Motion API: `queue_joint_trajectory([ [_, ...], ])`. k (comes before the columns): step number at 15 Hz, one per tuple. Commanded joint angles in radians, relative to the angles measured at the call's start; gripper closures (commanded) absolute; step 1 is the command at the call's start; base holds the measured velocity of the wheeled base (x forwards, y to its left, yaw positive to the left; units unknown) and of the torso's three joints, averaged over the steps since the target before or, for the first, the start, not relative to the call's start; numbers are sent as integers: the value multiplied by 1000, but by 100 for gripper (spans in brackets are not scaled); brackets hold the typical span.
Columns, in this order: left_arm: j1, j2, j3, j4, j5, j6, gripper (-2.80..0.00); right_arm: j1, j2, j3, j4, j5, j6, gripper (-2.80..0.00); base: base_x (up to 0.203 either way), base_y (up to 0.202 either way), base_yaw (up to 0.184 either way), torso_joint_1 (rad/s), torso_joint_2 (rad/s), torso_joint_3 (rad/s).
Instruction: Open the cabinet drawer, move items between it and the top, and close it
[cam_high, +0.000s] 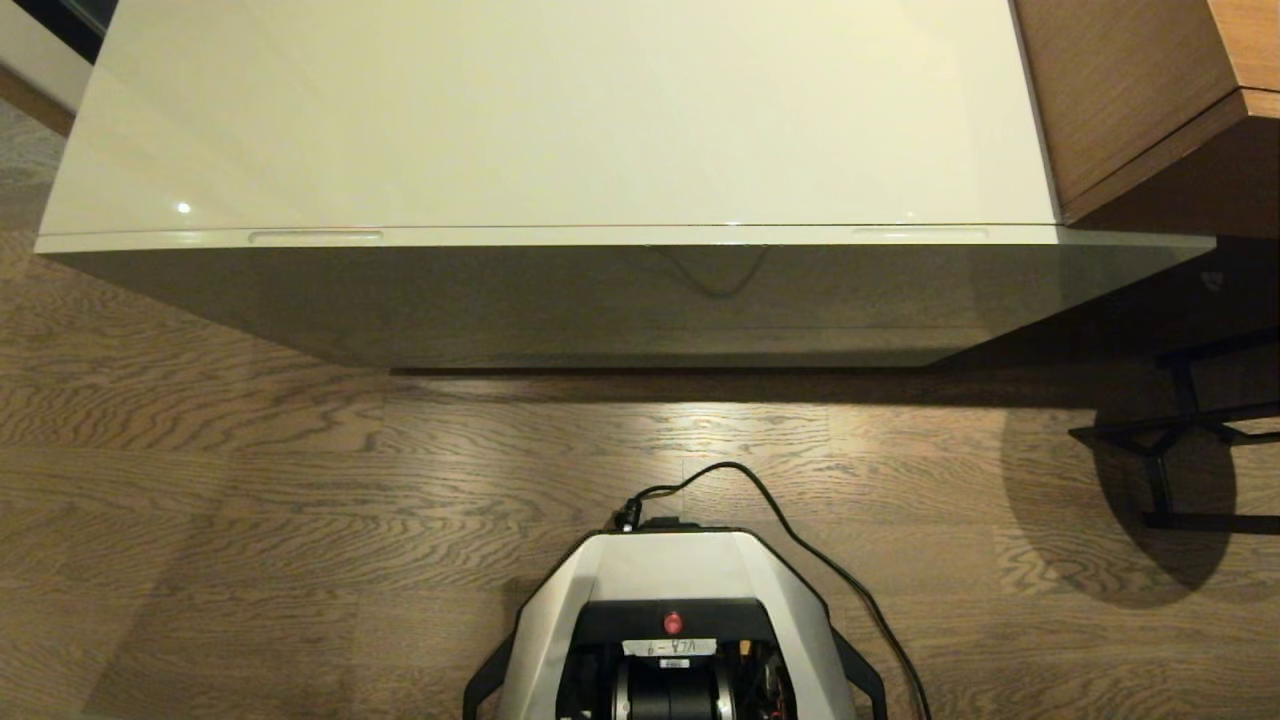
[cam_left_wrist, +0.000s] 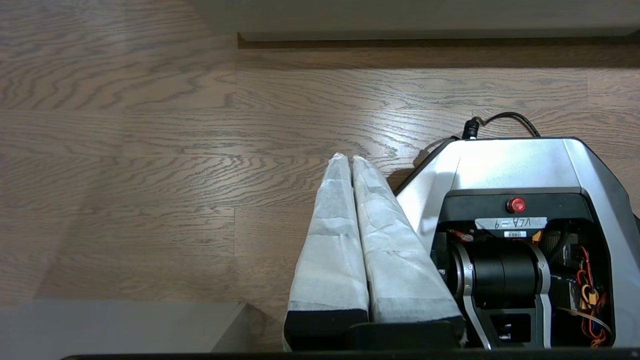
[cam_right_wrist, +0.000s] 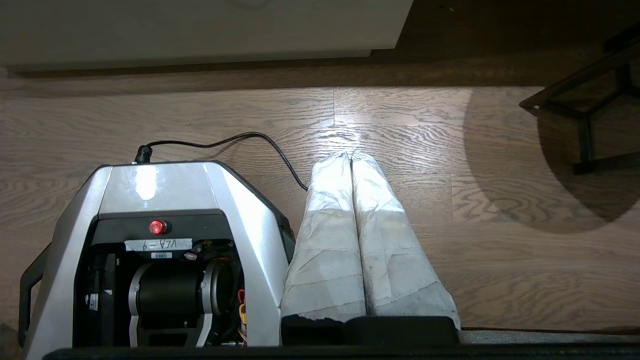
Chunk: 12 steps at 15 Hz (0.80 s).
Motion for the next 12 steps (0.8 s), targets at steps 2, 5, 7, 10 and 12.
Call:
queue_joint_trajectory([
  [2, 1, 2, 0, 0, 0, 0, 0, -1, 1, 2, 0, 0, 1, 0, 0, 0, 0, 0, 0, 0],
  [5, 1, 1, 0, 0, 0, 0, 0, 0, 1, 2, 0, 0, 1, 0, 0, 0, 0, 0, 0, 0],
  [7, 1, 2, 0, 0, 0, 1, 0, 0, 1, 2, 0, 0, 1, 0, 0, 0, 0, 0, 0, 0],
  [10, 0, 2, 0, 0, 0, 0, 0, 0, 1, 2, 0, 0, -1, 0, 0, 0, 0, 0, 0, 0],
  [12, 1, 2, 0, 0, 0, 0, 0, -1, 1, 2, 0, 0, 0, 0, 0, 0, 0, 0, 0, 0],
])
